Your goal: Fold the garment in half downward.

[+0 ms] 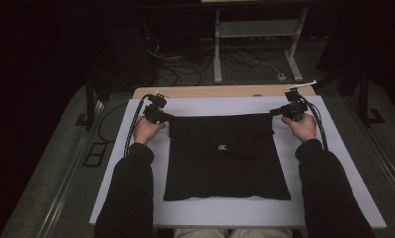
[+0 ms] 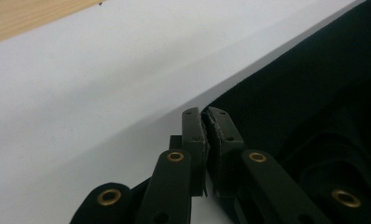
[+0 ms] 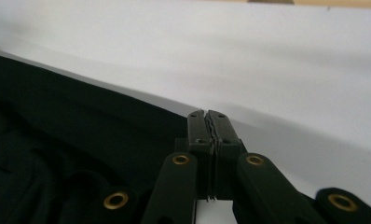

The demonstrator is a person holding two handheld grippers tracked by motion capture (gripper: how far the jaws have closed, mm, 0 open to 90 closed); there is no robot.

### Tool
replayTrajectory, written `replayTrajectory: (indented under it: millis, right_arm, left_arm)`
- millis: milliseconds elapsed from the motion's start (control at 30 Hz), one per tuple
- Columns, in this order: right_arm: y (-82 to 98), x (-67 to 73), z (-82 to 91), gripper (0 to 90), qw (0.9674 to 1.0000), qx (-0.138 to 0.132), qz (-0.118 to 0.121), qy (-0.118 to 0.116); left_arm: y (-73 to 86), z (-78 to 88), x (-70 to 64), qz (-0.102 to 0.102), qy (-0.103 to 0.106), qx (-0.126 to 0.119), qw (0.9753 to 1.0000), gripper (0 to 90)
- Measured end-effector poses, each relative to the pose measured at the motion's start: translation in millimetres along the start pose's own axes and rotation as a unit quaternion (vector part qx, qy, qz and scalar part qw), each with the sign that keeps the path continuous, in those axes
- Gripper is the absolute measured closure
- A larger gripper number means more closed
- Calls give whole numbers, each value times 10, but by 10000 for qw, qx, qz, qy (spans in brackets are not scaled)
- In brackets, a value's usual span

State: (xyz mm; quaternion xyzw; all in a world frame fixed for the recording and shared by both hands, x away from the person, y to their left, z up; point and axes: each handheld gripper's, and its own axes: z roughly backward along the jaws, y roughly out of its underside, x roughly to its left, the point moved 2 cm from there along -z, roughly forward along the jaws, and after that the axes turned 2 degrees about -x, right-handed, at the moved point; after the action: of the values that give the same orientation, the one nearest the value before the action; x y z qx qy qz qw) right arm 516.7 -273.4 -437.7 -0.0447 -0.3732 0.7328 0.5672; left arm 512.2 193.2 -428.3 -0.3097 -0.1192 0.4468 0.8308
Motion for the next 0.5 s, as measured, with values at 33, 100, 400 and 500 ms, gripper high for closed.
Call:
replayTrajectory:
  millis: [33,100,400,500]
  right_arm:
    - [5,-10,-10,872,10000,6,-36,-30]
    - [10,-20,-31,870,10000,-10,-87,-40]
    - [48,-65,-73,693,9995,22,-303,-22]
    - [58,-82,-40,566,9993,-134,-359,48]
  left_arm:
    - [6,-12,2,8,16,14,10000,837]
    - [21,-29,3,23,-19,35,10000,828]
    - [59,-57,-3,201,214,191,9994,605]
    - [10,-36,-64,258,268,43,9993,497]
